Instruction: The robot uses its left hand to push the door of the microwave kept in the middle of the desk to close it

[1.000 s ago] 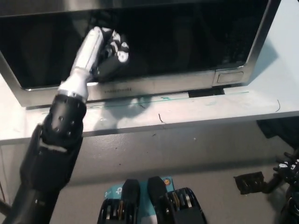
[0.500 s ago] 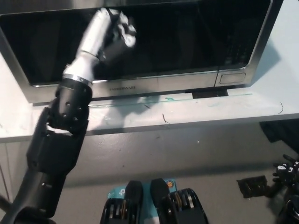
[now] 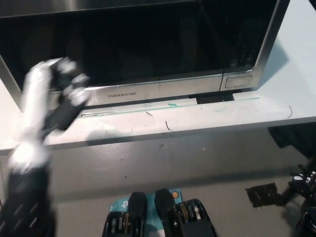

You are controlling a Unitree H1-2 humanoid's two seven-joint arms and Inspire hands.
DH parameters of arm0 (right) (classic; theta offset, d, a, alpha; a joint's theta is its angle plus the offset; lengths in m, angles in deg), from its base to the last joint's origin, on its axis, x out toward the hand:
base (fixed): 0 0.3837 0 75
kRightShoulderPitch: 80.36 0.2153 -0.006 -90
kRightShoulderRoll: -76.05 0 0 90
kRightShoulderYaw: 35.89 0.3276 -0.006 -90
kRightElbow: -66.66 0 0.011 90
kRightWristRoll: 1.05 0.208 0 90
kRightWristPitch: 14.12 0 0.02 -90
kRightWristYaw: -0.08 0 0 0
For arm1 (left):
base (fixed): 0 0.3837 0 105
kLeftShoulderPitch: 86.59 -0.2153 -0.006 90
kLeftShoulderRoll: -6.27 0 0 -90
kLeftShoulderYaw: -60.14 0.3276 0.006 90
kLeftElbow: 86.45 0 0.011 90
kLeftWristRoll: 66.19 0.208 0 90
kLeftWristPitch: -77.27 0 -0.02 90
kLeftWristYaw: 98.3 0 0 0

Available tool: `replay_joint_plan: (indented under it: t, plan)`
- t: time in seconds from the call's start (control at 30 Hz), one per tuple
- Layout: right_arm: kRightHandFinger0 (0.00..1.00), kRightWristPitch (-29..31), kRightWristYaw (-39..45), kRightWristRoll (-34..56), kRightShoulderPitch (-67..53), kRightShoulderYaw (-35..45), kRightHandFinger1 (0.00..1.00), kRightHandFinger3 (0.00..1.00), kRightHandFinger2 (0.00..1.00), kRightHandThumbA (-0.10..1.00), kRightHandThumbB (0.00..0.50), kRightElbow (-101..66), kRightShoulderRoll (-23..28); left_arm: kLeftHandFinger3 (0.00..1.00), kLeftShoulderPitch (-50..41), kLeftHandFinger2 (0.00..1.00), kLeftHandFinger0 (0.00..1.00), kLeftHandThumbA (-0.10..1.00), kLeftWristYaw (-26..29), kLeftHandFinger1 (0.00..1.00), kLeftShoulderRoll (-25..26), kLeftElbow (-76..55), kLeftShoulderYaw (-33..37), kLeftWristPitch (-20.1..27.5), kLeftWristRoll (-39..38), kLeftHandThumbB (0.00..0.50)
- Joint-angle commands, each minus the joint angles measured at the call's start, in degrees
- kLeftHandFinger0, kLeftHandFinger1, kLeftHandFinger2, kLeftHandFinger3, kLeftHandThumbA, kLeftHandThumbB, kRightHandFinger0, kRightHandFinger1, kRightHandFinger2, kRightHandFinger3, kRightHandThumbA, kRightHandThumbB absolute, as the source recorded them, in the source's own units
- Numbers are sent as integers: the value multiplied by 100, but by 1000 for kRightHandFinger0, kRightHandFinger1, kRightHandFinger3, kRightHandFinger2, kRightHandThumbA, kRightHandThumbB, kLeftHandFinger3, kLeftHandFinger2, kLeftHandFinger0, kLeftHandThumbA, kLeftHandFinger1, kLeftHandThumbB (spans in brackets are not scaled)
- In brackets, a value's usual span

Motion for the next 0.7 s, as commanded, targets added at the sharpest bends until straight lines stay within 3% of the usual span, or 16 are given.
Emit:
replay_joint_plan:
  t: [0.0,0.07,0.13,0.2,0.23,0.27,0.33,0.37,0.4,0.43,0.53,0.57,0.63,0.67]
  plan:
    - [276,205,-48,-77,176,-77,292,630,418,-100,44,-74,169,305,-620,190,49,-100,-14,66,44,-119,-290,299,-598,22]
    - [331,207,-9,-59,205,-80,344,650,472,-100,36,-95,208,292,-809,161,18,-100,101,37,-96,-11,-406,296,-664,34]
    - [377,288,46,5,251,-61,387,662,514,-100,42,43,242,338,-1306,209,46,-100,196,69,-49,475,-559,1006,-587,4]
    - [411,305,58,8,256,-64,422,671,546,-100,41,59,251,346,-1382,213,57,-100,194,75,-79,630,-628,1136,-642,12]
    - [325,322,52,52,261,-27,346,654,484,-100,42,66,234,348,-1462,208,61,-100,262,76,-92,814,-685,1247,-548,18]
    - [331,347,49,44,269,-31,351,641,478,-100,50,94,239,352,-1493,207,74,-91,296,82,-98,979,-720,1334,-510,19]
    - [382,418,53,30,265,-41,391,646,512,-100,47,163,247,357,-1578,209,85,-59,415,85,-184,1354,-802,1349,-396,21]
    - [435,397,33,-8,264,-67,443,647,557,-100,48,171,258,353,-1605,194,68,-98,381,67,-229,1582,-825,1414,-534,18]
    - [432,361,46,16,266,-60,432,654,545,-100,45,164,245,356,-1644,195,65,-100,426,66,-312,1699,-864,1218,-514,28]
    - [398,378,41,-2,270,-74,410,670,531,-100,42,186,250,336,-1626,170,44,-100,494,44,-379,1938,-887,1255,-511,44]
    - [357,389,93,37,254,-67,370,689,496,-100,38,164,246,295,-1584,138,0,-100,724,9,-408,2847,-879,1501,-232,20]
    - [256,344,97,123,255,0,279,663,423,-100,45,123,225,286,-1540,130,0,-100,718,0,-442,3072,-907,1414,-354,35]
    - [108,240,-20,118,256,40,149,628,328,-100,53,27,204,326,-1395,173,0,-100,793,22,-357,3565,-854,1088,-141,20]
    - [163,193,-32,90,241,28,192,640,364,-100,47,-17,195,345,-1334,199,1,-100,853,38,-349,3652,-860,825,-71,17]
